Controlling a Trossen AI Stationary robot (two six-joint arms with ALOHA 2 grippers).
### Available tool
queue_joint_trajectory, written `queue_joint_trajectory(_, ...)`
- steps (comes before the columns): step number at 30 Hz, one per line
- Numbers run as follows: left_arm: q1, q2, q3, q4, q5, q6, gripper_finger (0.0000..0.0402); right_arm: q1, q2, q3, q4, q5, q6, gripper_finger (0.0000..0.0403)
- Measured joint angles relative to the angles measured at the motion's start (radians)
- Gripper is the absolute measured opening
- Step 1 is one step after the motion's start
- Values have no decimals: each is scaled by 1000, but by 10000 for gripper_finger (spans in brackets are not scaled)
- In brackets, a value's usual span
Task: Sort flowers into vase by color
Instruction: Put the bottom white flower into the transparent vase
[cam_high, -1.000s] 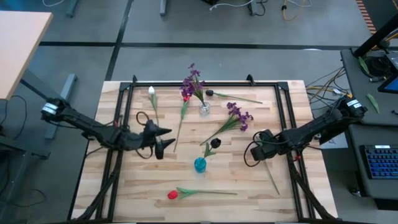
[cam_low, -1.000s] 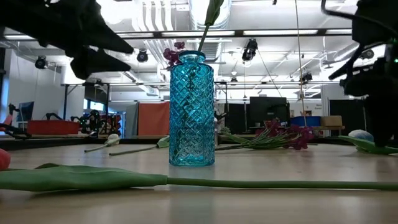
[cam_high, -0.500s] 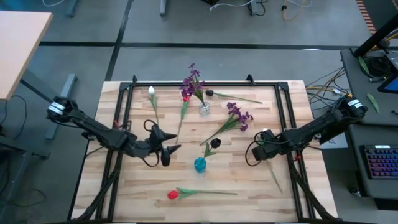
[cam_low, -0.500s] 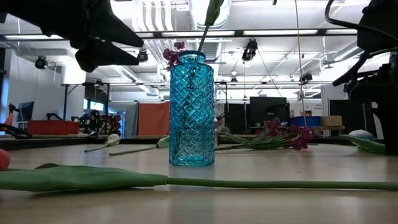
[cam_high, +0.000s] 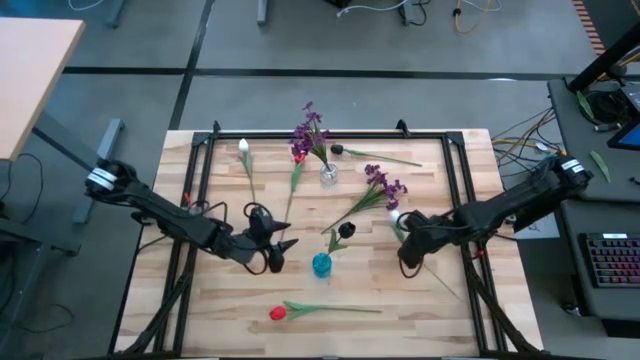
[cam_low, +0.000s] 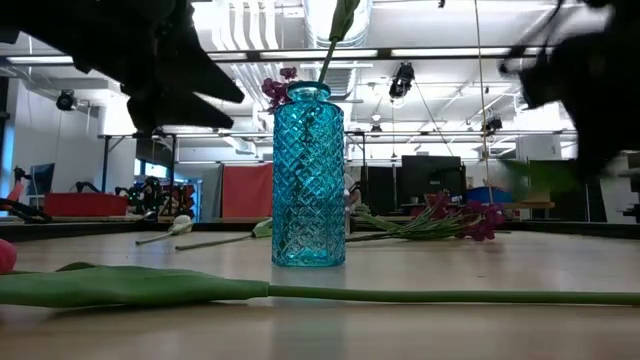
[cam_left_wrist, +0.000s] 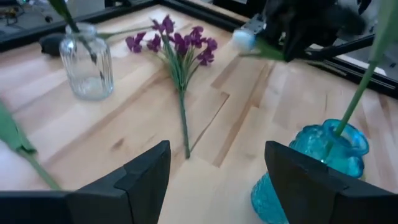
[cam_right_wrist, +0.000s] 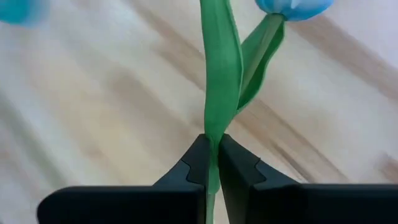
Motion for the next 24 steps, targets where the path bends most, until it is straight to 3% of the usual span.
queue_joint_trajectory(5, -2, 36, -1, -10, 5, -57, 245, -14, -37, 86, 118, 181, -274, 17)
queue_joint_trajectory(8, -2, 49, -1, -19, 7, -94, 245, -53, -54, 100, 273, 245, -468, 16)
queue_joint_trajectory(15, -2, 63, -2, -50, 35, -180, 245, -206, -63, 91, 672, 200, -901, 16)
queue_joint_trajectory(24, -2, 58, -2, -74, 47, -198, 245, -403, 38, 75, 1154, 86, -1222, 16)
